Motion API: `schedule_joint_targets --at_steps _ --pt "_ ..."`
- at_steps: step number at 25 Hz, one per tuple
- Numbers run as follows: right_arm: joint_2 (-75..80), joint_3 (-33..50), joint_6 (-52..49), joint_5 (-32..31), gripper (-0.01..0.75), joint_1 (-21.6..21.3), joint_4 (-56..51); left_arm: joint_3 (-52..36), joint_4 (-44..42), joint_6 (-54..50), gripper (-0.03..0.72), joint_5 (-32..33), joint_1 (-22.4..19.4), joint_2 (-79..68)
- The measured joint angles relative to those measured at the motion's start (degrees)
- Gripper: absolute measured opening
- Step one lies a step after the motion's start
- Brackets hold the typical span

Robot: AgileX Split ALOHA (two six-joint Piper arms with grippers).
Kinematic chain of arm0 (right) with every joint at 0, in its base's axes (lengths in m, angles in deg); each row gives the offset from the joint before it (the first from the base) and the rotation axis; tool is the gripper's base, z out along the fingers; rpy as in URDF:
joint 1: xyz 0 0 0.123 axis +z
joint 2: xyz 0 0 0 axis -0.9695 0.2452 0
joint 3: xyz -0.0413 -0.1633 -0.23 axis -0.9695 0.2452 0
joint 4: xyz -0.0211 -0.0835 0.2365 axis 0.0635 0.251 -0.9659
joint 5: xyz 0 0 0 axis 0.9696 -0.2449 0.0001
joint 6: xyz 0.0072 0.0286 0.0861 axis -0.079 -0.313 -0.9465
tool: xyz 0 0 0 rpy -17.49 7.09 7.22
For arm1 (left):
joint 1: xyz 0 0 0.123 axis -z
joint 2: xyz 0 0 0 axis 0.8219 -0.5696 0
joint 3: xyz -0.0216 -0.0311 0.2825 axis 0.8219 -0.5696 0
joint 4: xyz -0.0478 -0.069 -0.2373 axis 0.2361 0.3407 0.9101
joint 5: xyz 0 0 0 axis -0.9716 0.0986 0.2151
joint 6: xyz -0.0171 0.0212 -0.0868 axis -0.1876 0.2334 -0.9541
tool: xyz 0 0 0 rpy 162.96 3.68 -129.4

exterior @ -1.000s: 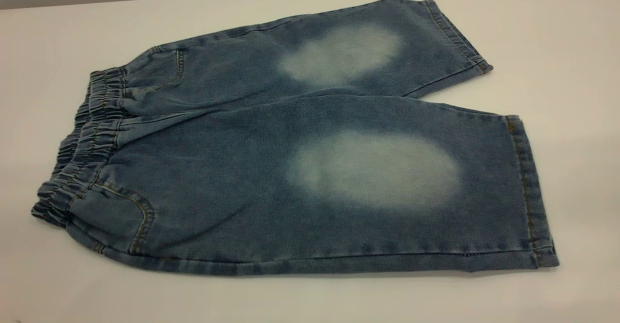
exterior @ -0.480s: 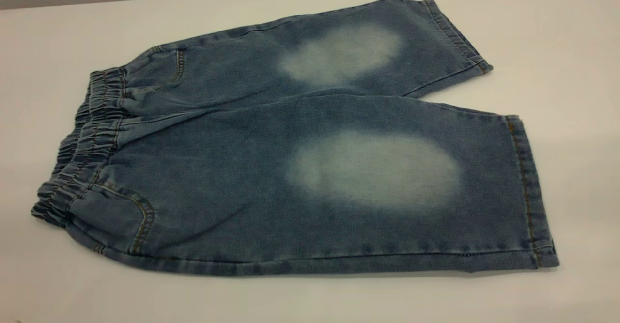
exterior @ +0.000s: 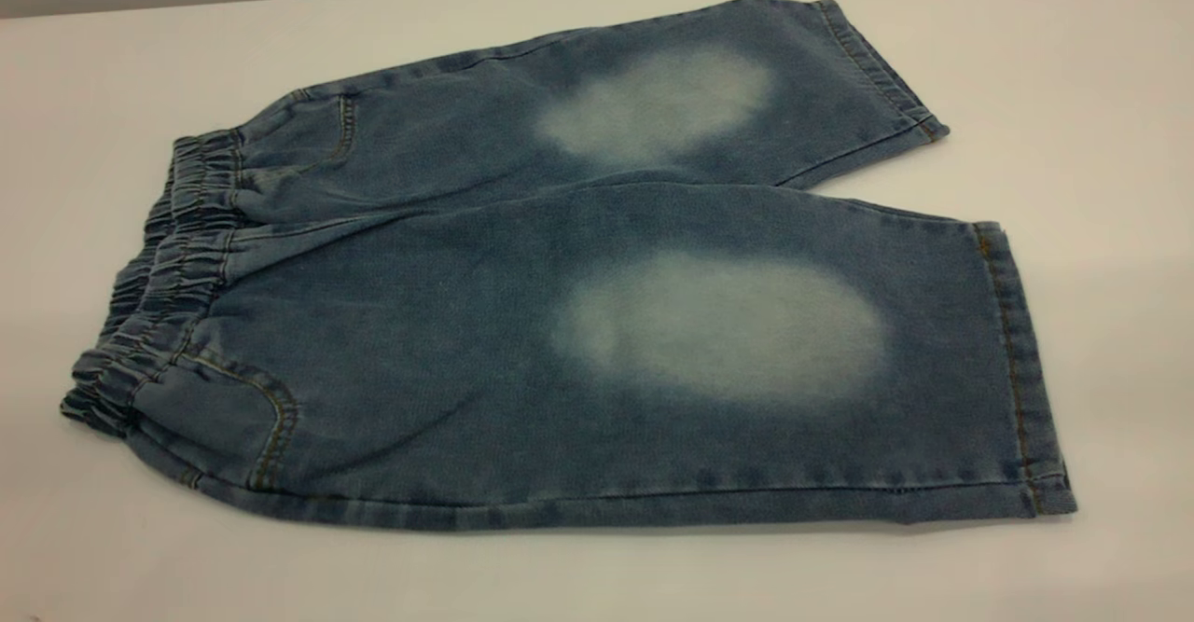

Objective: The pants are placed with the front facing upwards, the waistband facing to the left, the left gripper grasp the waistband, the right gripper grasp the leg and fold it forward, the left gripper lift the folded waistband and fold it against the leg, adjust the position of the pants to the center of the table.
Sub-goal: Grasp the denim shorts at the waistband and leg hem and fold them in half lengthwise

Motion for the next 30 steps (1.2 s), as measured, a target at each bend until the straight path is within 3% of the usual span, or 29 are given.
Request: schedule_joint_targets --at_steps 17,30 --pt "0.0 0.0 0.0 0.0 0.421 0.0 -1.7 0.0 0.0 0.0 0.561 -0.3 0.1 0.0" --pt "0.0 -0.1 0.0 1.0 0.421 0.0 -5.2 -0.1 0.0 -4.2 0.561 -9.4 0.1 -2.0"
